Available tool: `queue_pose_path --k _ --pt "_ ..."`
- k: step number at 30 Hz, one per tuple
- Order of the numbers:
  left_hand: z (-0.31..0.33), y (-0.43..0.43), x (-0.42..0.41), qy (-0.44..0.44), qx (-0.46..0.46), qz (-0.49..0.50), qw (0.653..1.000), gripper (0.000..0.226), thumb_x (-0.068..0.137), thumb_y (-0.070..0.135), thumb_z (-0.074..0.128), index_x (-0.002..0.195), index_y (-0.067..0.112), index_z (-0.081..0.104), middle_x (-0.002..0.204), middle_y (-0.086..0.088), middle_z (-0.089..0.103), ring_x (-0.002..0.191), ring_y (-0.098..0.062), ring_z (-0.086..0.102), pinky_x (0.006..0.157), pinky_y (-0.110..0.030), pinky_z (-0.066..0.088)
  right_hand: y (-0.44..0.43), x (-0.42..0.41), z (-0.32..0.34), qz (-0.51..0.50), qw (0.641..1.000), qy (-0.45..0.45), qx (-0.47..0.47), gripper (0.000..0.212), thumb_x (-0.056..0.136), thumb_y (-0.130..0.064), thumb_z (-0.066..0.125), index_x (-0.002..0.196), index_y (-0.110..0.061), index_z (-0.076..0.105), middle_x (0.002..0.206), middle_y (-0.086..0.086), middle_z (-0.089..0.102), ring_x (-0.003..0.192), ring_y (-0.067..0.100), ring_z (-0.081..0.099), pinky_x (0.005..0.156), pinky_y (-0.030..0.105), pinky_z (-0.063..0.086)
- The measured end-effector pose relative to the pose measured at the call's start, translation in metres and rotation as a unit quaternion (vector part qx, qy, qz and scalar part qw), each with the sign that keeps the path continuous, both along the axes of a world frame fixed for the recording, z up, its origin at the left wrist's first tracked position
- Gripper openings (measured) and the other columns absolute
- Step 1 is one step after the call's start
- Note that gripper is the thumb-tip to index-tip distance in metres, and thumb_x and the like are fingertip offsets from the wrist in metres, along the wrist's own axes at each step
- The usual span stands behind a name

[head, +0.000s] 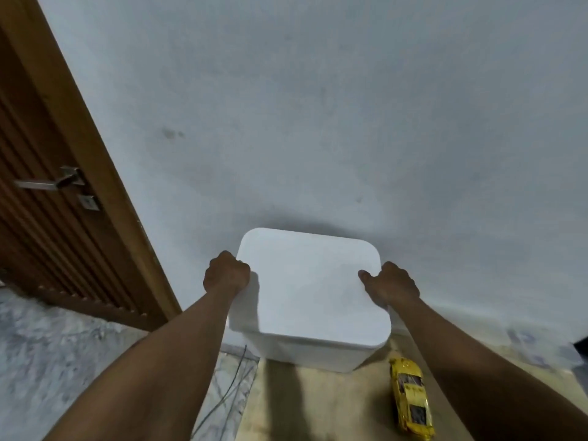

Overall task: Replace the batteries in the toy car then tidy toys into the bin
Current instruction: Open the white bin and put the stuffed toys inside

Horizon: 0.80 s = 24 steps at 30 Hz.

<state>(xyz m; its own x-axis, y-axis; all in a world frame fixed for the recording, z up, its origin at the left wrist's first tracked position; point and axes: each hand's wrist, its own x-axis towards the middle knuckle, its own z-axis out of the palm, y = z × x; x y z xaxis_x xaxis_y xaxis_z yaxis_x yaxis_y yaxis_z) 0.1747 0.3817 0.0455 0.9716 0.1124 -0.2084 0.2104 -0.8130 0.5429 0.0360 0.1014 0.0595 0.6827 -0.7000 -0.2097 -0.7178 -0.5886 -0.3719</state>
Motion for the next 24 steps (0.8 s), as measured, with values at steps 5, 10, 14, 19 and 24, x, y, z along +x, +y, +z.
queue_pose_path --k 5,10,14,19,24 --pt "-0.015 -0.009 0.008 0.028 0.000 -0.026 0.999 0.030 0.091 0.024 0.052 0.113 0.007 0.063 0.115 -0.014 0.065 0.104 -0.035 0.063 0.079 -0.035 0.050 -0.004 -0.001 -0.015 -0.017 0.999 0.041 -0.019 0.064 0.090 -0.058 0.048 0.134 -0.010 0.046 0.128 0.009 0.058 0.116 0.031 0.057 0.087 0.035 0.044" --pt "-0.022 -0.016 0.014 0.055 0.005 -0.046 0.997 0.030 0.086 0.023 0.052 0.106 0.006 0.066 0.108 -0.012 0.066 0.094 -0.033 0.063 0.072 -0.033 0.046 -0.010 -0.003 -0.026 -0.030 0.998 0.060 -0.011 0.063 0.091 -0.057 0.046 0.134 -0.011 0.047 0.128 0.009 0.059 0.115 0.031 0.058 0.087 0.035 0.044" --pt "-0.027 -0.014 0.016 0.049 -0.010 -0.027 0.998 0.028 0.088 0.022 0.050 0.109 0.008 0.063 0.110 -0.010 0.064 0.091 -0.031 0.058 0.074 -0.033 0.043 -0.011 0.000 -0.034 -0.019 0.999 0.034 -0.003 0.063 0.091 -0.059 0.045 0.133 -0.012 0.047 0.127 0.009 0.059 0.114 0.031 0.058 0.089 0.037 0.045" --pt "-0.037 -0.006 0.020 0.058 -0.038 -0.023 0.997 0.030 0.090 0.024 0.047 0.113 0.009 0.059 0.114 -0.009 0.063 0.098 -0.030 0.058 0.078 -0.034 0.046 -0.009 0.009 -0.038 -0.016 1.000 0.015 0.003 0.064 0.090 -0.058 0.049 0.133 -0.012 0.046 0.128 0.009 0.059 0.115 0.031 0.057 0.086 0.036 0.044" --pt "-0.042 -0.017 0.031 0.074 -0.047 -0.048 0.995 0.042 0.096 0.030 0.037 0.129 0.009 0.053 0.130 -0.014 0.057 0.116 -0.034 0.054 0.085 -0.035 0.039 -0.019 0.018 -0.041 -0.022 0.999 0.005 0.028 0.062 0.084 -0.060 0.054 0.125 -0.013 0.052 0.122 0.006 0.061 0.108 0.029 0.059 0.083 0.034 0.046"
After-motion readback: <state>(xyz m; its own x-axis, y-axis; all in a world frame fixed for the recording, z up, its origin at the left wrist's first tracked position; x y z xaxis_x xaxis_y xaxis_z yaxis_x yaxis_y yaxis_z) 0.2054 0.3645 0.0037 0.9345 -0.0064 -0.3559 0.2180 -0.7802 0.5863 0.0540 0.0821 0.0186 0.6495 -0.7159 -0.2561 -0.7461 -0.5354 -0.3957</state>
